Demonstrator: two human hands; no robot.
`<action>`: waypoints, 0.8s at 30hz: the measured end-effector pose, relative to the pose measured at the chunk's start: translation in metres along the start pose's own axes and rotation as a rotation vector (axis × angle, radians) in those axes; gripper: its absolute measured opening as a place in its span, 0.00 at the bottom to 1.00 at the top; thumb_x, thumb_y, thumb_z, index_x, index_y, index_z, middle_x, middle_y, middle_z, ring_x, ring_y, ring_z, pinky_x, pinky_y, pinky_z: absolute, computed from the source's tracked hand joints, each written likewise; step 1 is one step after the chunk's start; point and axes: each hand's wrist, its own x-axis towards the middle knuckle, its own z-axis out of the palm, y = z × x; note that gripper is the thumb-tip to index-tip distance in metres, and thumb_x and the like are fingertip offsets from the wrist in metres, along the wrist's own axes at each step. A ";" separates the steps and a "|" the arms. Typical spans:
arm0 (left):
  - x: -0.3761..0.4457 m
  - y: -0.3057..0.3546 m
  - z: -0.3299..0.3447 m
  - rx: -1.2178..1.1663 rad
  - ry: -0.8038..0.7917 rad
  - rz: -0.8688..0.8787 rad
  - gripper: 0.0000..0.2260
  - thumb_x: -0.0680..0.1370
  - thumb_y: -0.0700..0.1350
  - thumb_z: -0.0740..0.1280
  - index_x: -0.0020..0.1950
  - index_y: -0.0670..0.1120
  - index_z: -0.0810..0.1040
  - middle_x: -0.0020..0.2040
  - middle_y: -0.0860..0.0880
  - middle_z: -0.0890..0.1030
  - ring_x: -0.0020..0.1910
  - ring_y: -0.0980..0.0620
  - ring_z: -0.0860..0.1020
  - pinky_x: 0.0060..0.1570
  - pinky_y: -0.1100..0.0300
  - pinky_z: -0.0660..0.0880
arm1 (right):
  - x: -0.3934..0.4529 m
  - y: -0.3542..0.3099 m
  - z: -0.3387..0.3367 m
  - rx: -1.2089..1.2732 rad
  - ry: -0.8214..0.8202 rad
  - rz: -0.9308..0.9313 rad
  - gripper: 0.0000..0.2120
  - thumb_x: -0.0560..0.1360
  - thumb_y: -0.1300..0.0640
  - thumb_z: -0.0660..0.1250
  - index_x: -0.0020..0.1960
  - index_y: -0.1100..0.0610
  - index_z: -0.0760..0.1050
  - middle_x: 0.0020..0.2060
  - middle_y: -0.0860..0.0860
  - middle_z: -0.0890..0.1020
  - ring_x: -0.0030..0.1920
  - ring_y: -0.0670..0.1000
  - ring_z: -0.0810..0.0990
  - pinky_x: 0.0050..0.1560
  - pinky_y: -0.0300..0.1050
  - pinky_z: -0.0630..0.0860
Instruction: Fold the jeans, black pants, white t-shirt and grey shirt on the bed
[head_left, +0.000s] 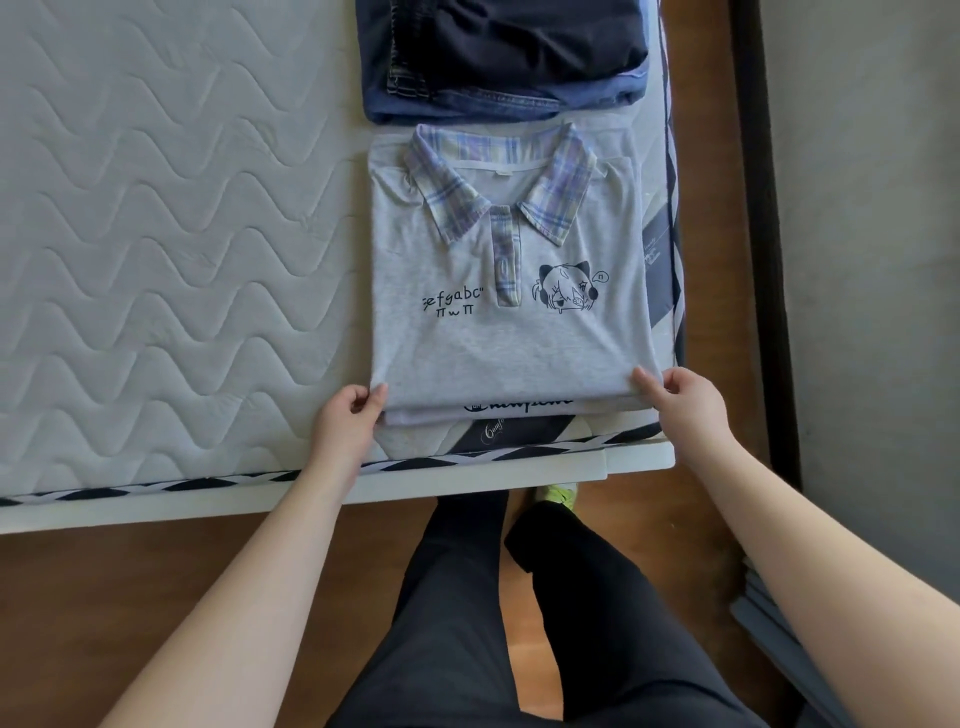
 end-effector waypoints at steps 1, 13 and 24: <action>-0.003 0.001 -0.002 0.035 0.017 0.016 0.18 0.77 0.58 0.67 0.40 0.43 0.75 0.37 0.42 0.80 0.38 0.49 0.77 0.44 0.53 0.74 | -0.001 0.001 -0.002 -0.023 0.009 -0.023 0.26 0.74 0.39 0.67 0.40 0.63 0.71 0.31 0.52 0.73 0.31 0.50 0.69 0.34 0.47 0.68; -0.014 -0.007 0.012 0.250 0.031 -0.024 0.16 0.78 0.57 0.67 0.42 0.45 0.73 0.36 0.48 0.77 0.35 0.49 0.75 0.34 0.57 0.69 | -0.001 0.028 0.011 -0.004 0.028 0.053 0.17 0.72 0.41 0.71 0.47 0.53 0.71 0.42 0.45 0.77 0.42 0.45 0.76 0.37 0.42 0.70; -0.022 0.008 0.013 0.034 -0.049 -0.107 0.06 0.80 0.46 0.67 0.47 0.45 0.80 0.34 0.48 0.81 0.32 0.53 0.79 0.43 0.51 0.79 | 0.018 0.014 0.000 -0.089 -0.155 0.102 0.14 0.76 0.51 0.69 0.44 0.63 0.74 0.36 0.53 0.84 0.34 0.50 0.82 0.38 0.47 0.78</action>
